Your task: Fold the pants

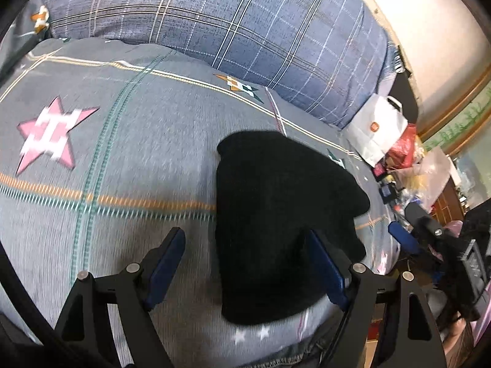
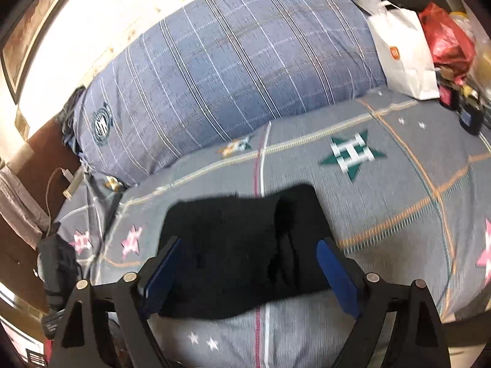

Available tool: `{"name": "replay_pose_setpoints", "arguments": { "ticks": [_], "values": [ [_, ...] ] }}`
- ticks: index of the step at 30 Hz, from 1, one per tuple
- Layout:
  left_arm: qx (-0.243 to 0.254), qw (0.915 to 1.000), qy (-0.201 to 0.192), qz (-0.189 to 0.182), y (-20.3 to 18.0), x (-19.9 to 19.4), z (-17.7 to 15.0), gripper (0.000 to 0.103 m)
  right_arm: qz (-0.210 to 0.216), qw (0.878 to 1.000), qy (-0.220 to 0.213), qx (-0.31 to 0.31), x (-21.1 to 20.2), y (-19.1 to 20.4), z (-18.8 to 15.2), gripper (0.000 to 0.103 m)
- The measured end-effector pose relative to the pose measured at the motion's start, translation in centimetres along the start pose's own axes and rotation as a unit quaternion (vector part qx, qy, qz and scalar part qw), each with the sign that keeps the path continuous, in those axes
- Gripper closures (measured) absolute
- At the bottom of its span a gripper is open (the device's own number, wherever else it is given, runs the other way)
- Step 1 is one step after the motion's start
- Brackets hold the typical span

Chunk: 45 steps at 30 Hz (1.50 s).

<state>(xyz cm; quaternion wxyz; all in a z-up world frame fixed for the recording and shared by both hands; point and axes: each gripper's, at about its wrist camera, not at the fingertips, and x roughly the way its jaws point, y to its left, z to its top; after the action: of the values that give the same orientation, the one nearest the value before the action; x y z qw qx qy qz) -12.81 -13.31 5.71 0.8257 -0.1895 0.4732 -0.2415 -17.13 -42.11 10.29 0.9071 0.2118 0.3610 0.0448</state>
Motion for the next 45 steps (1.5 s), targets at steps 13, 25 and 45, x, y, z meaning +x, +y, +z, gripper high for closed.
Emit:
{"name": "replay_pose_setpoints", "arguments": {
  "ticks": [13,25,45],
  "values": [
    [-0.004,0.9992,0.040,0.003,-0.8,3.7,0.5,0.022,-0.065,0.994,0.092,-0.013,10.5,-0.1,4.1,0.089],
    [-0.025,0.9983,0.045,-0.028,0.8,2.2,1.4,0.022,0.051,0.991,0.042,0.114,3.4,-7.6,1.2,0.000],
    [-0.009,0.9989,-0.026,-0.039,1.1,-7.2,0.2,0.067,0.123,0.985,0.070,0.103,1.5,0.4,-2.6,0.067]
  ]
}}
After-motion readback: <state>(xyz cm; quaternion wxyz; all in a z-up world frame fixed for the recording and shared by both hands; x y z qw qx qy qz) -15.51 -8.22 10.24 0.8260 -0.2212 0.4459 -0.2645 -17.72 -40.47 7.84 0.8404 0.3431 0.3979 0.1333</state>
